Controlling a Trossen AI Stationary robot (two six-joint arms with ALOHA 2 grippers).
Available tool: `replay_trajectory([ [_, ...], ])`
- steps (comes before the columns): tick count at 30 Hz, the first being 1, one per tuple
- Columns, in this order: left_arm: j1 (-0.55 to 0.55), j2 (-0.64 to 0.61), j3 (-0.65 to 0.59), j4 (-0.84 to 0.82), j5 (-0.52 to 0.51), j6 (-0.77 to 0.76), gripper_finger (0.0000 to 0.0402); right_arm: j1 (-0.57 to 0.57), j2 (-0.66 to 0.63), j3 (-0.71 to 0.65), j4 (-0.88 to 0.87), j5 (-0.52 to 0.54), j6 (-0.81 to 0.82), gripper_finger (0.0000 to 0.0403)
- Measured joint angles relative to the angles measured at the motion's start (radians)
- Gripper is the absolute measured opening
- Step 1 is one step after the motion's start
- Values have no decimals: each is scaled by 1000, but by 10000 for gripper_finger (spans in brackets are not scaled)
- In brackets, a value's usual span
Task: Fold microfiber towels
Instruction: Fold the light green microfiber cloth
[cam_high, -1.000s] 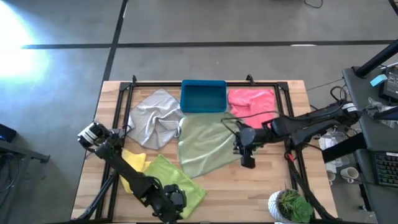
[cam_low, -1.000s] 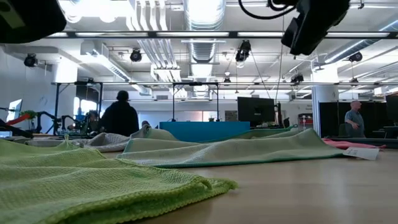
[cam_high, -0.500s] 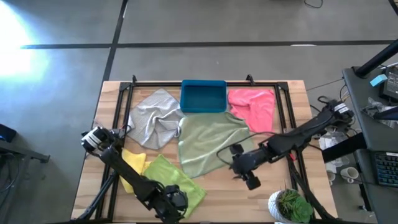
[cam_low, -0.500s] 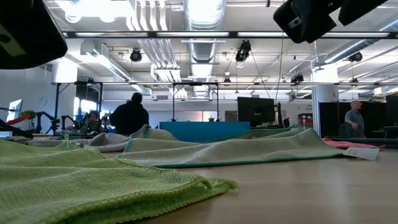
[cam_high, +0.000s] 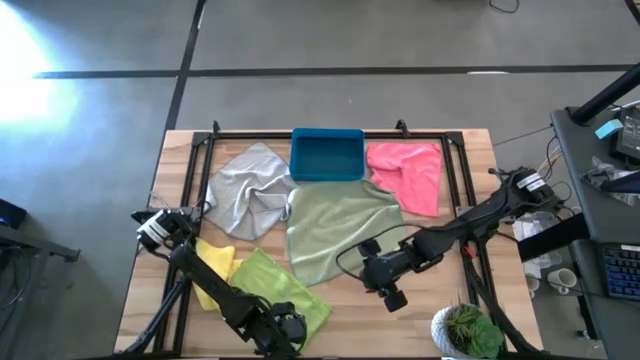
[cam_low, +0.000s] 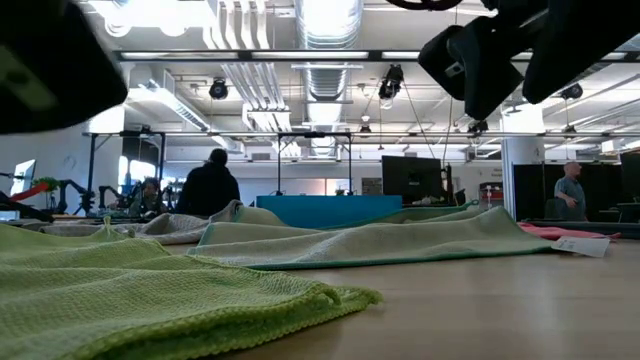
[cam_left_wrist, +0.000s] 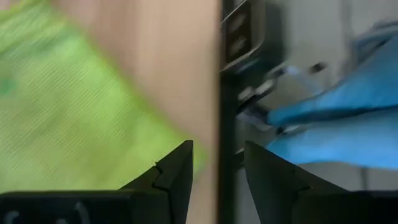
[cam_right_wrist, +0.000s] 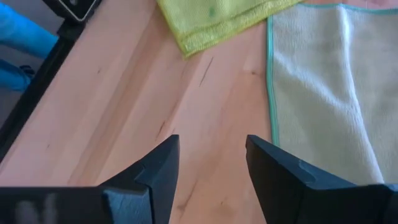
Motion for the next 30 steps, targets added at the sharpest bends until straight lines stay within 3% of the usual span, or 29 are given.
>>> replay_trajectory([
  [4,20,-1,0,104,-5,19,127,0,17,33,0,1,-1,171],
  [7,40,-5,10,71,-6,19,127,0,22,51,-2,1,-1,171],
  [16,49,-46,222,-543,-9,94,127,0,31,91,9,1,-53,169],
  [18,38,-46,263,-600,-11,126,127,0,46,99,22,-15,-100,169],
  [22,0,-46,261,-554,-17,189,127,0,106,129,55,-52,-162,169],
  [30,-17,-42,132,-342,-34,234,127,0,264,258,57,-78,-255,169],
])
